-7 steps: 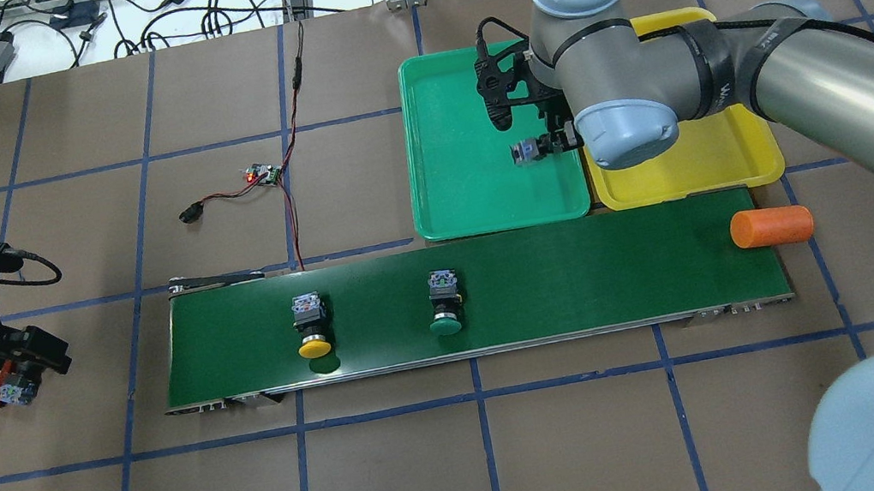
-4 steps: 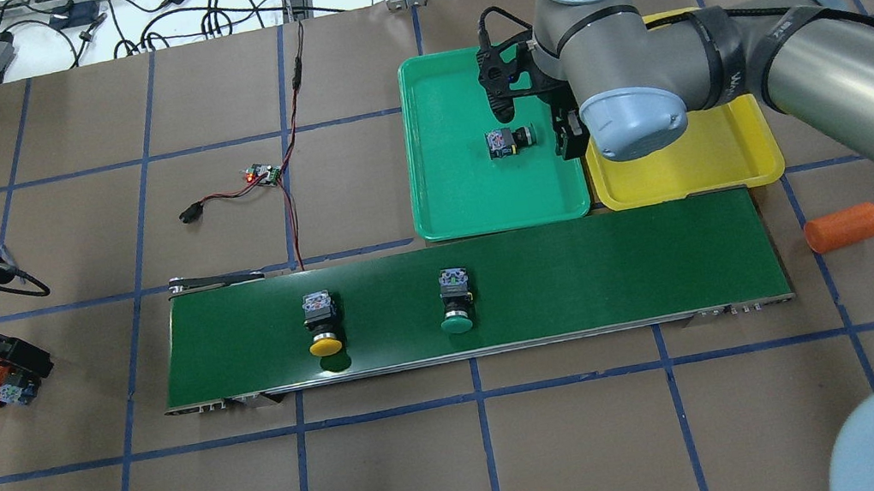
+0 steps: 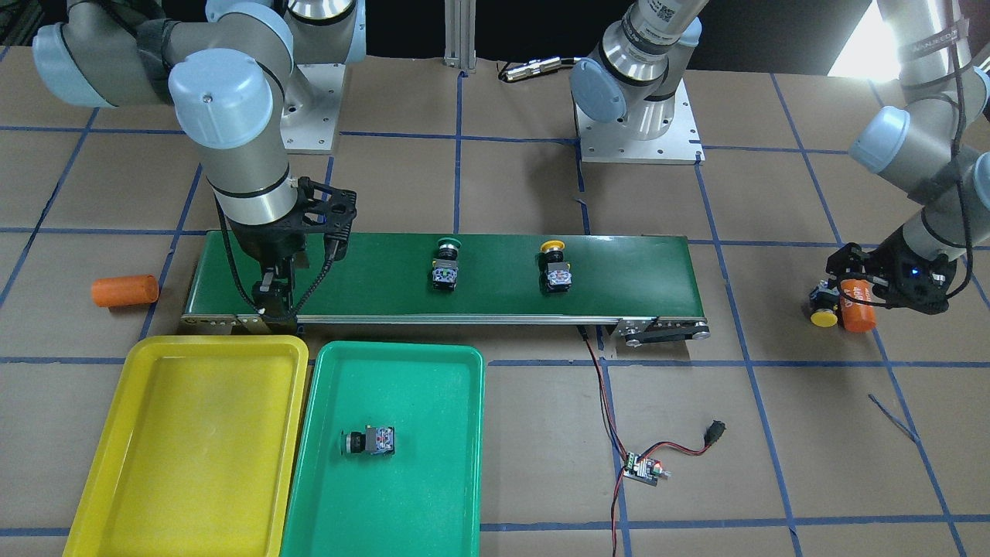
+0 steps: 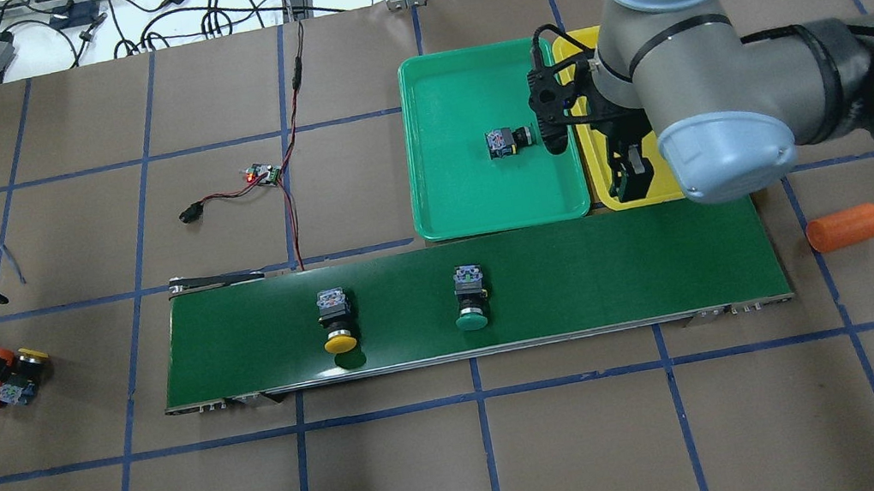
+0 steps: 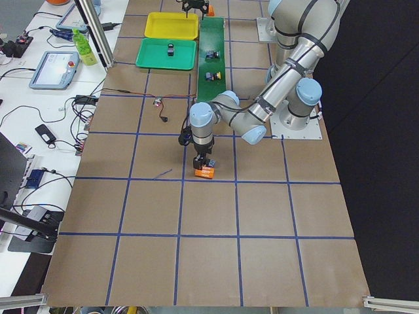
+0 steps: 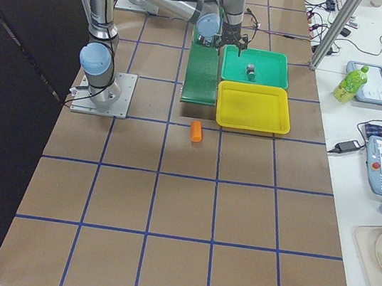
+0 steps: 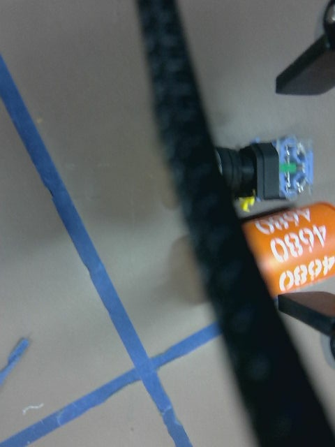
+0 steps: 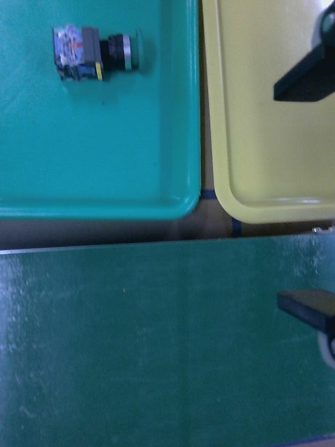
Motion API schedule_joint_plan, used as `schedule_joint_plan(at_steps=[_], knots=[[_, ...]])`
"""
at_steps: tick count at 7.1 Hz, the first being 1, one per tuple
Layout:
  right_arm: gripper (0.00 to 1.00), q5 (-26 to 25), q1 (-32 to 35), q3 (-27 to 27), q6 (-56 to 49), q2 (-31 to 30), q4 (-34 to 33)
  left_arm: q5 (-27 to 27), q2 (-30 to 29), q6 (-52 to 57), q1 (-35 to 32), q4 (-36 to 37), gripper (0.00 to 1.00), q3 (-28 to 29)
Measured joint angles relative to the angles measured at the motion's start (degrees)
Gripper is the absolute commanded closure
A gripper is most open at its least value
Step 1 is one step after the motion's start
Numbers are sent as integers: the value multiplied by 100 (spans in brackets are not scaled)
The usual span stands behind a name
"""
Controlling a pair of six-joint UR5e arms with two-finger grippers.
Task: Sort buttons by color to trays
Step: 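Lower the green-capped button into the green tray with the right gripper and release, then move right gripper back over belt while left grasps orange cylinder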
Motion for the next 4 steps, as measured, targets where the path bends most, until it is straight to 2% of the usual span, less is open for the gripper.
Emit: schedule_joint_plan(at_steps=[2, 4], knots=[[2, 37, -165, 850, 17, -447, -62, -86, -272, 198, 144, -9, 0, 240], [0, 107, -189, 1083, 716, -513, -99, -185, -499, 257, 187, -9, 1, 406]])
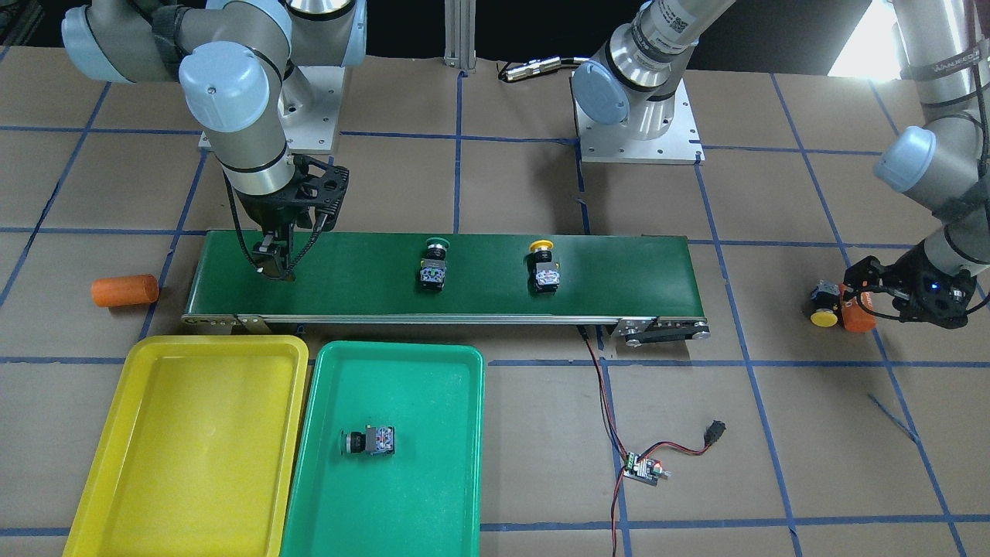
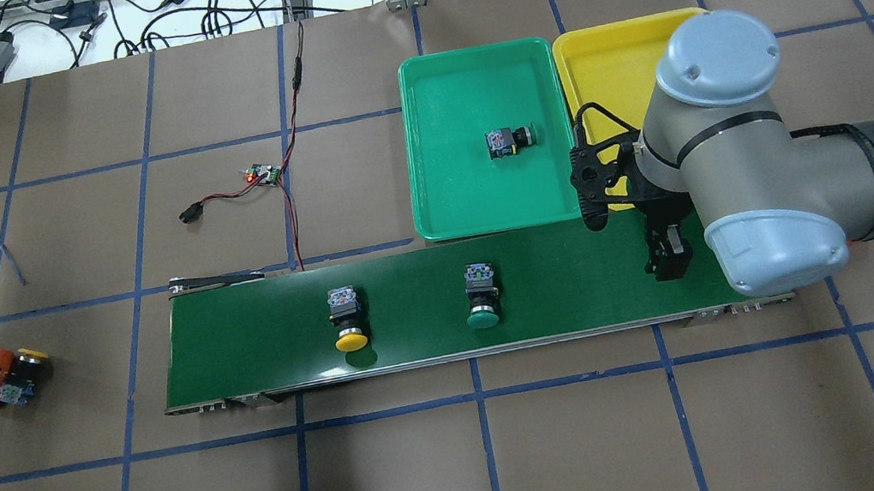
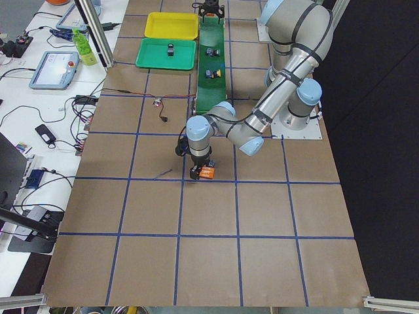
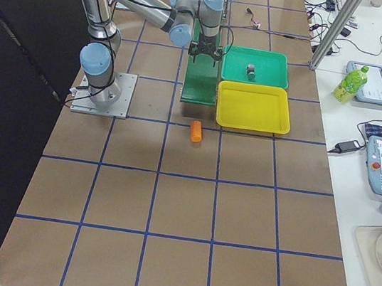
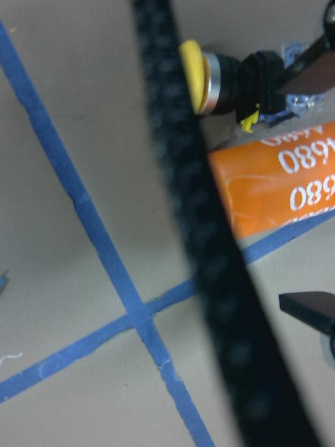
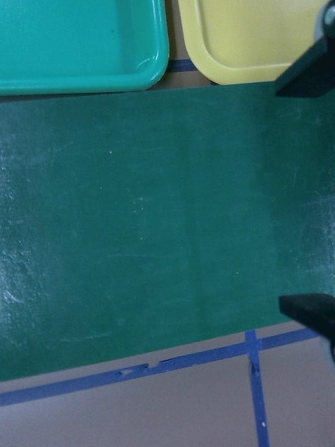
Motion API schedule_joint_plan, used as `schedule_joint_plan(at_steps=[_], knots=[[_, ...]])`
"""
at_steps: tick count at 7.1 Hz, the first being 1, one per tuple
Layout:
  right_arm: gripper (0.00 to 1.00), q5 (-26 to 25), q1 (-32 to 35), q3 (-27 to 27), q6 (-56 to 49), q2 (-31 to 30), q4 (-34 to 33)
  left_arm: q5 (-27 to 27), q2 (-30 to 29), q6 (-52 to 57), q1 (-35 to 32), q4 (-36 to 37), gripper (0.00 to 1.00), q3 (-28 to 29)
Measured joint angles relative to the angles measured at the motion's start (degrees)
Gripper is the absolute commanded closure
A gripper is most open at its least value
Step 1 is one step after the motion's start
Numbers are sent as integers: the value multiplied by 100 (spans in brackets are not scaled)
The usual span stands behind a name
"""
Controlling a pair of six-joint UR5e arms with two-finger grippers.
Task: Sort buttons by color to trays
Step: 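Move right gripper back over belt while left grasps orange cylinder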
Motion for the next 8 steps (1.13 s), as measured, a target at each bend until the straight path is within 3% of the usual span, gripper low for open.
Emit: schedule_joint_plan(at_steps=[1, 2, 3, 6, 8], knots=[[0, 19, -2, 0, 846, -7, 0, -111, -111, 6, 3, 0, 21, 56], [0, 21, -6, -8, 1762, -10, -15, -148, -184, 6, 6, 2, 32, 80], [0, 4, -9, -15, 2740, -14, -20, -148, -224, 5, 12, 6, 34, 92], [0, -52, -9, -50, 5537, -31, -107, -181, -280, 16, 138, 13, 80, 101], [0, 9, 8, -56, 6796, -32, -222, -184, -143, 10, 158, -100, 88, 93]])
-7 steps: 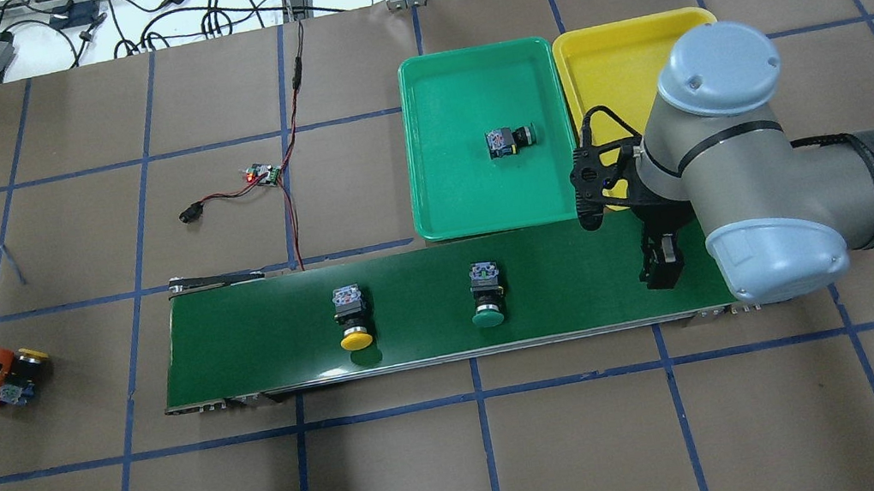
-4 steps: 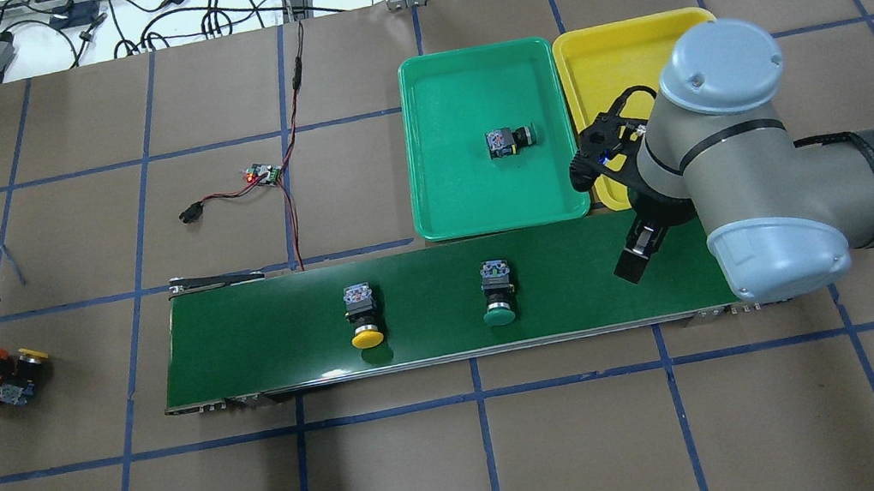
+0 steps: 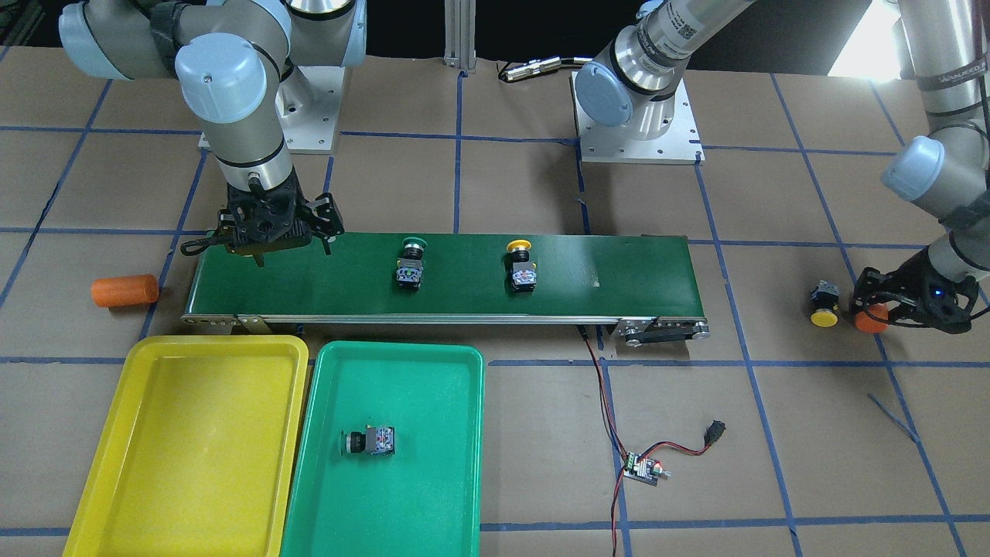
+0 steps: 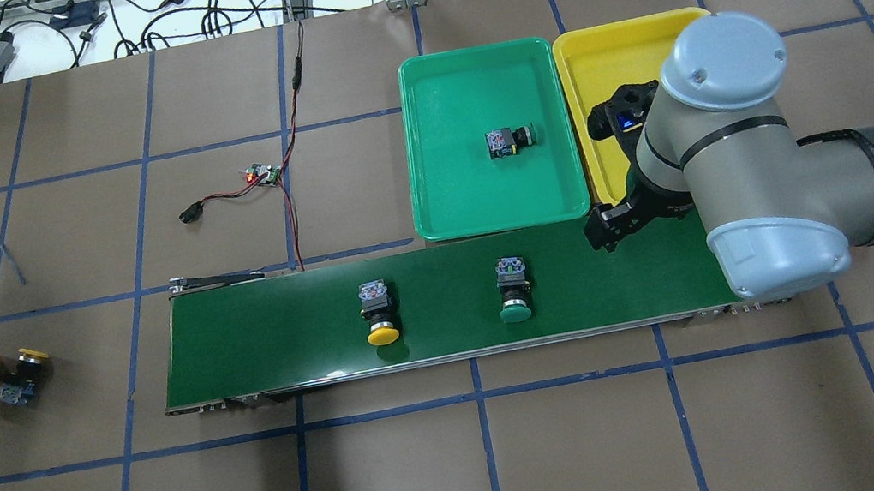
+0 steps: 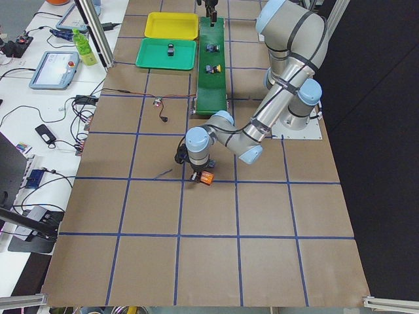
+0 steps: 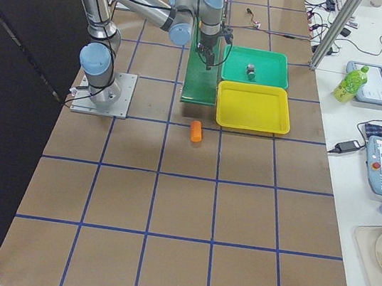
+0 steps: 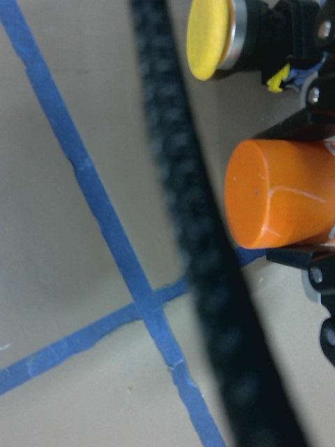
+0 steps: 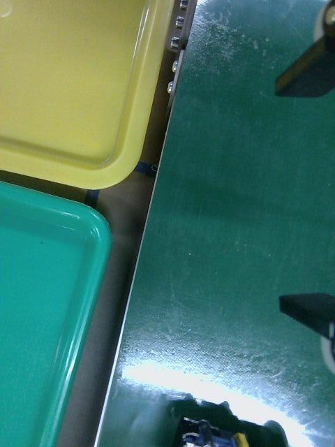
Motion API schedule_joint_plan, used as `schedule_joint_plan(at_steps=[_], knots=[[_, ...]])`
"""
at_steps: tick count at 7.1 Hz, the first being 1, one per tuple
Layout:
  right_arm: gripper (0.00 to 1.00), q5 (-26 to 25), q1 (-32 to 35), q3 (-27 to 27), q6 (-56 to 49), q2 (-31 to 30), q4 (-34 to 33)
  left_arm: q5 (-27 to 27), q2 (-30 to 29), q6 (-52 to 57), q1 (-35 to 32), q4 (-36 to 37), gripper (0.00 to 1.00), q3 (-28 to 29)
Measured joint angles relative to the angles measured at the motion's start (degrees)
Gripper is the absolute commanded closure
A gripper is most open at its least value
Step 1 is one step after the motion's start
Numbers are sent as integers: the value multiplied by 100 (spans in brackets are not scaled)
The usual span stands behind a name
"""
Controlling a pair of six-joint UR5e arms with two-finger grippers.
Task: Sort buttons by color to trays
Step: 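Move right gripper back over belt while left grasps orange cylinder, then place orange cylinder on belt with left while right grasps green-capped button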
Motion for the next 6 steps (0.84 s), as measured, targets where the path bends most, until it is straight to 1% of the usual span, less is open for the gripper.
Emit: schedule_joint_plan(at_steps=[1, 2, 4, 5, 6], knots=[[0, 18, 1, 0, 317, 12, -21, -2, 206, 14, -82, -290, 88, -9], [0, 24, 2, -2, 571, 39, -31, -4, 517, 119, -297, -749, 88, -25], [0, 31, 5, -2, 755, 75, -23, -41, 1283, 374, -1033, -1625, 88, -189], [0, 34, 11, 2, 780, 78, -19, -130, 1650, 480, -1455, -1928, 88, -355], [0, 40, 24, 10, 793, 82, -19, -183, 1969, 583, -1957, -2071, 88, -544]])
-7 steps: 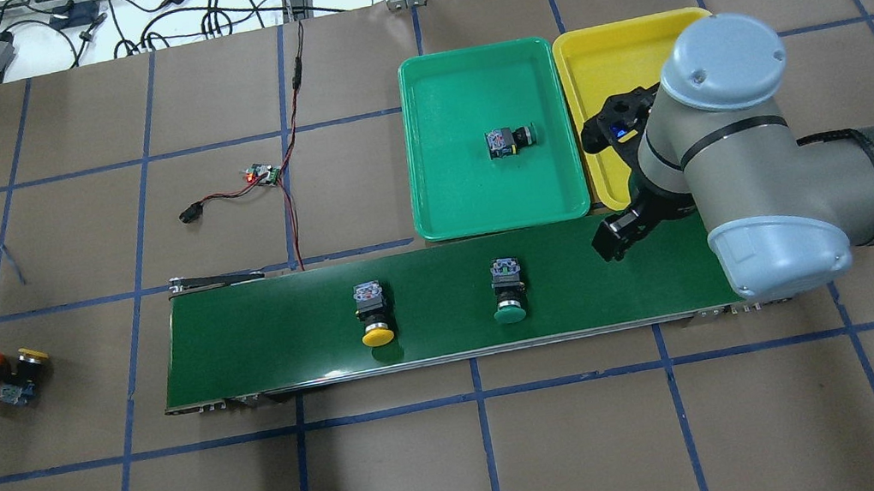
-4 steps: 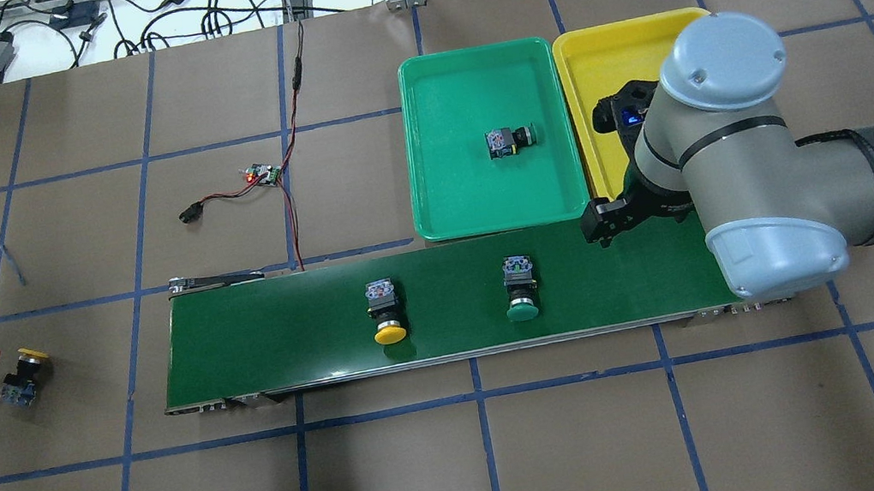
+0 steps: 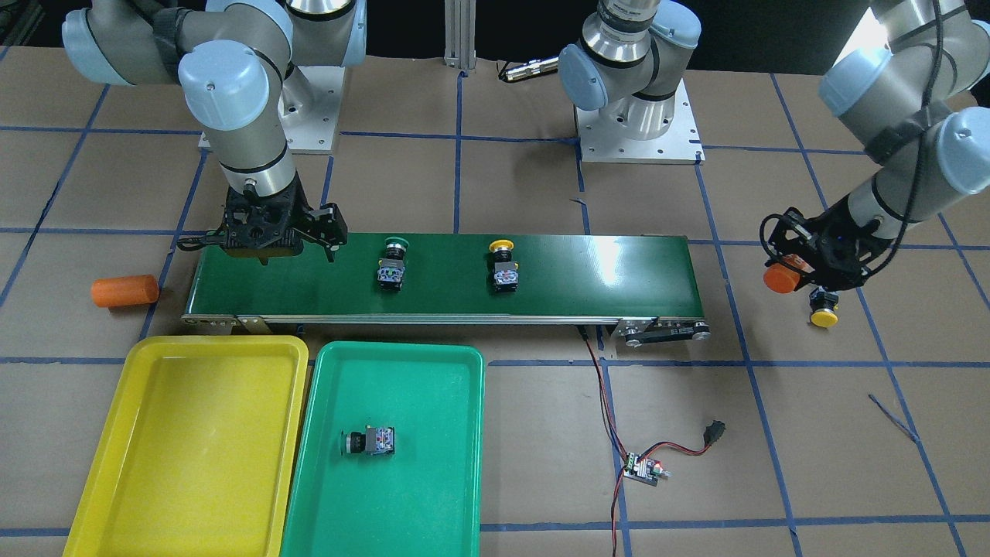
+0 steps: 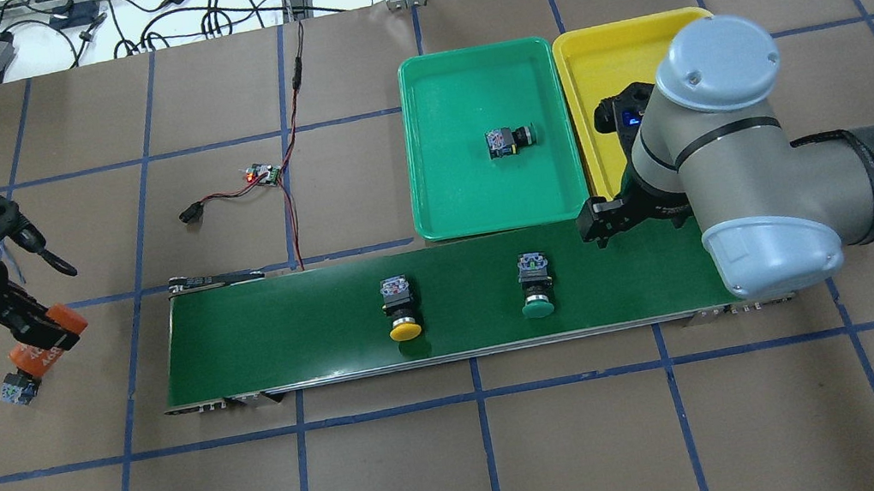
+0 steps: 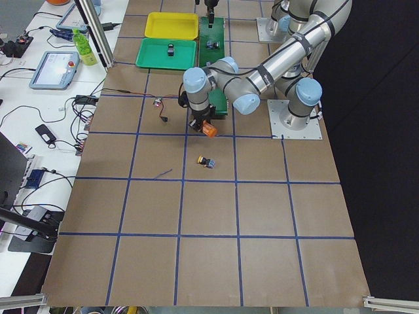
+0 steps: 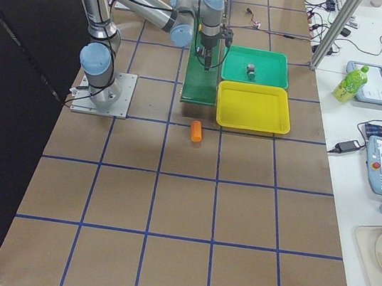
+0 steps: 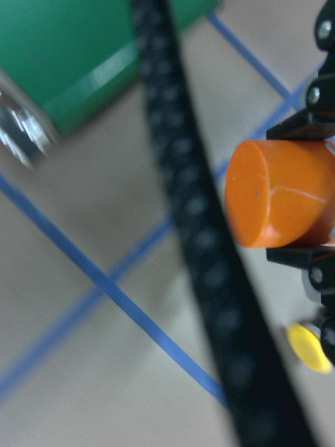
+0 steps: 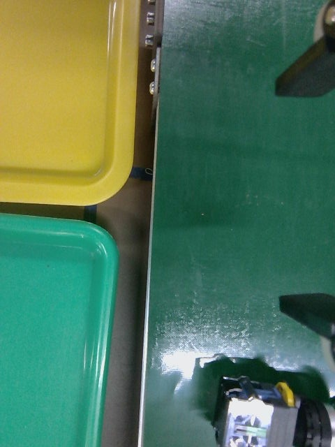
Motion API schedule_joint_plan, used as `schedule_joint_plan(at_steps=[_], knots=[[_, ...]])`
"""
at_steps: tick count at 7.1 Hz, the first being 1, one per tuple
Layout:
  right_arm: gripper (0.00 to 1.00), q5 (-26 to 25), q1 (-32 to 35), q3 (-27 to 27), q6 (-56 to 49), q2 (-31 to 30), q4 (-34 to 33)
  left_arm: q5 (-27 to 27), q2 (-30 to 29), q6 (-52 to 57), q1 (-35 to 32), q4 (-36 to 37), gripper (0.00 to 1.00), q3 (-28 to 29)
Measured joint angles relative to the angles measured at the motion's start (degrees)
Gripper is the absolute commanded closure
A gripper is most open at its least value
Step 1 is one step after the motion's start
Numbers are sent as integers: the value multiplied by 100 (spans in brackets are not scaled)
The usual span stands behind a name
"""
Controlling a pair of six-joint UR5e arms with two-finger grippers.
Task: Sort buttons by color to trays
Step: 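Place orange cylinder on belt with left while right grasps green-capped button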
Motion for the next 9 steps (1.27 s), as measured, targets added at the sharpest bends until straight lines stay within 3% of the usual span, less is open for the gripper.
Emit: schedule_joint_plan(at_steps=[3, 5, 6, 7, 9], knots=[[0, 204, 44, 41, 86, 84, -5, -3, 430, 65, -1609, -28, 88, -499], [0, 248, 201, 46, 407, 140, -24, 44, 396, 247, -2190, 58, 85, -648], [0, 253, 380, 38, 548, 158, -60, 64, 372, 438, -2313, 147, 33, -709], [0, 255, 498, 31, 658, 193, -90, 83, 353, 652, -2396, 285, 0, -797], [0, 236, 562, 30, 734, 357, -294, 82, 366, 752, -2491, 795, 0, -1039]])
